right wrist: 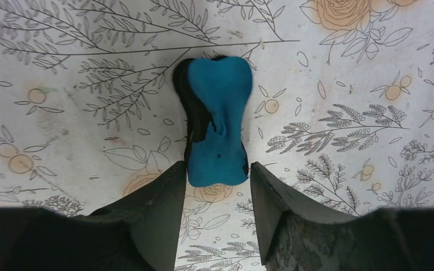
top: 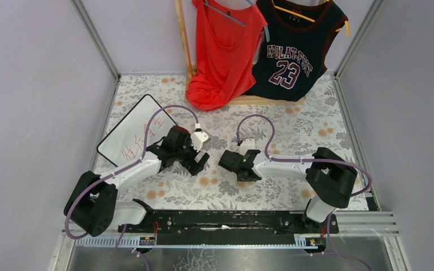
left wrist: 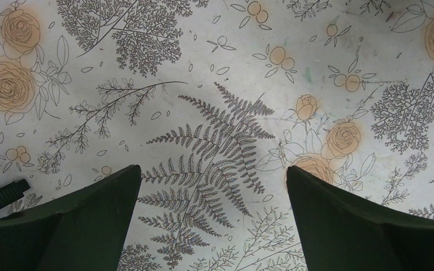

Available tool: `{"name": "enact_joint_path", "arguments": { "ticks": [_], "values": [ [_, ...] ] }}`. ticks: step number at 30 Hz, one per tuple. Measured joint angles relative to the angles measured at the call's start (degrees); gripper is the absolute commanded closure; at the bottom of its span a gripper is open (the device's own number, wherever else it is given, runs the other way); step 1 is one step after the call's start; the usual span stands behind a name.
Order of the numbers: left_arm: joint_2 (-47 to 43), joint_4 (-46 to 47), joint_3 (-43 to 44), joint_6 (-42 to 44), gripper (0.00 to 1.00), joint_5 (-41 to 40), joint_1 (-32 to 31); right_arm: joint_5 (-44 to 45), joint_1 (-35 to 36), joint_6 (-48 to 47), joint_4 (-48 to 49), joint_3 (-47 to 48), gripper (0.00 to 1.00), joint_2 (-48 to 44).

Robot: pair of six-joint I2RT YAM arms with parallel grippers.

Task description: Erase the whiteboard

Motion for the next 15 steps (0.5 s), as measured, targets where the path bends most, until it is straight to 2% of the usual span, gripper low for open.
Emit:
{"name": "enact_joint_path", "arguments": {
  "ticks": [15],
  "values": [
    [0.0, 0.0, 0.0, 0.3, 0.00, 0.3, 0.0, 4.2, -0.1, -0.1, -2.3, 0.2, 0.47, 0.9]
  ]
}}
